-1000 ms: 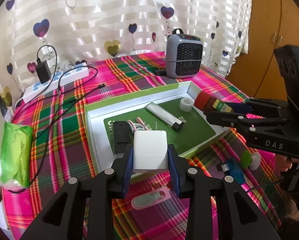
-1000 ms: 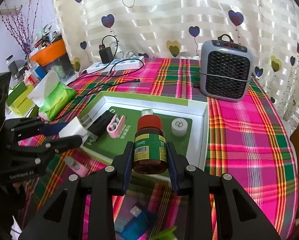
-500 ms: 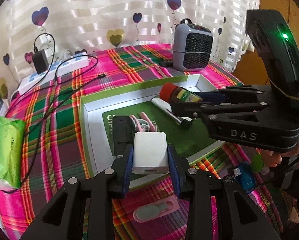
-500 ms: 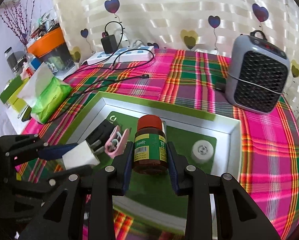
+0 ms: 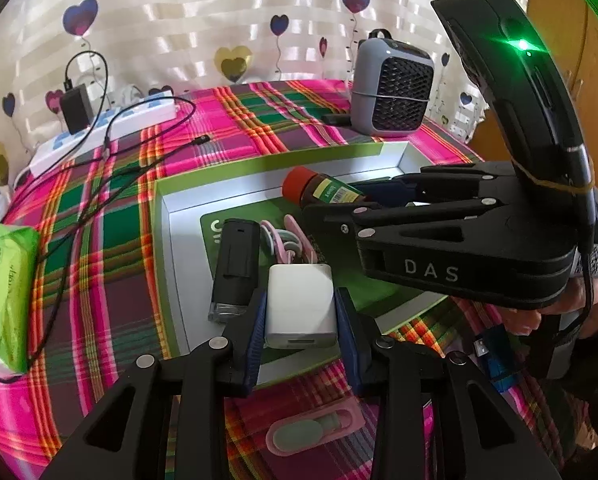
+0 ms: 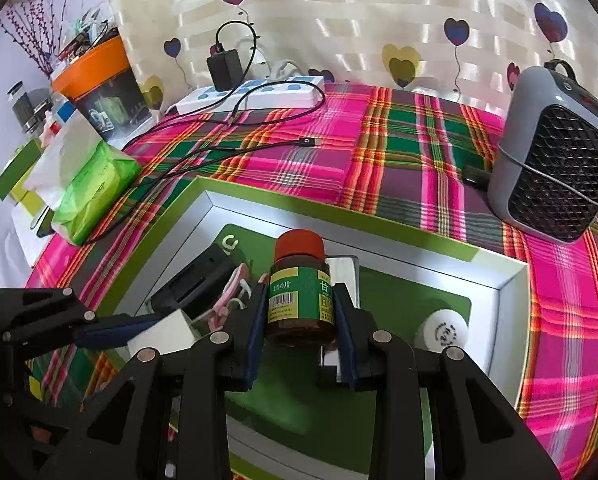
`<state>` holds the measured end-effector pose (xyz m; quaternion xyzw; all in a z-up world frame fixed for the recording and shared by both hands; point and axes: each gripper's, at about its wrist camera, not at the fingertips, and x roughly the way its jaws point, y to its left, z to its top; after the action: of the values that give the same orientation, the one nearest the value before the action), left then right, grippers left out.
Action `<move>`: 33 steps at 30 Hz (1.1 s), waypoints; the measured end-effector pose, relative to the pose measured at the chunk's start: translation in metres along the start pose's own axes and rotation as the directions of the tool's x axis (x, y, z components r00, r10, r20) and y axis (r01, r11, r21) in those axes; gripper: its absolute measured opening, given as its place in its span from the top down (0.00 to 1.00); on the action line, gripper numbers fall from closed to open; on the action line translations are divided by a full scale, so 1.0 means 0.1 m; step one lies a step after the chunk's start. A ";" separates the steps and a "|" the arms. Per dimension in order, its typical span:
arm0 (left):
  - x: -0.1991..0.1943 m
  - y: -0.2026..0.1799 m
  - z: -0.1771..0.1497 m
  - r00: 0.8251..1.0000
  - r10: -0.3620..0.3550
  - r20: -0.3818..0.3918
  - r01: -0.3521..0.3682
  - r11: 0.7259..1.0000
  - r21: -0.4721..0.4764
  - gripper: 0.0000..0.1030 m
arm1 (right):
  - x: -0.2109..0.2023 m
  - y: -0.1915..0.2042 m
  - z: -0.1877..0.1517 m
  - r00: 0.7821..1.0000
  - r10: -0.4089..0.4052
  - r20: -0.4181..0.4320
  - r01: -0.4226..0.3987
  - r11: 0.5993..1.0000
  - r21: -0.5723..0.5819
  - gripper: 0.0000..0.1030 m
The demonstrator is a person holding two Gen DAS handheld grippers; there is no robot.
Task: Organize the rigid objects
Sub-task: 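Lower the bottle with the right tool into the box while the left tool lowers the white cube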
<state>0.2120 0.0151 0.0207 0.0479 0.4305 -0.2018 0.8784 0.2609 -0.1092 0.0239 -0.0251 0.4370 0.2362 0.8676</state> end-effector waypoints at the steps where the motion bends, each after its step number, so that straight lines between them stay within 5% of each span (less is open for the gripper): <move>1: 0.01 0.00 0.00 1.000 0.000 0.000 0.000 1.000 0.001 0.69 | 0.01 0.00 0.00 1.000 -0.001 -0.002 0.001 1.000 -0.002 0.68; 33: 0.00 0.04 0.02 1.000 0.013 -0.012 -0.014 1.000 -0.027 0.68 | 0.05 0.05 0.04 1.000 0.018 0.010 -0.018 1.000 0.020 0.68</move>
<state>0.2148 0.0184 0.0213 0.0399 0.4379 -0.1897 0.8779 0.2647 -0.1019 0.0233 -0.0115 0.4354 0.2399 0.8676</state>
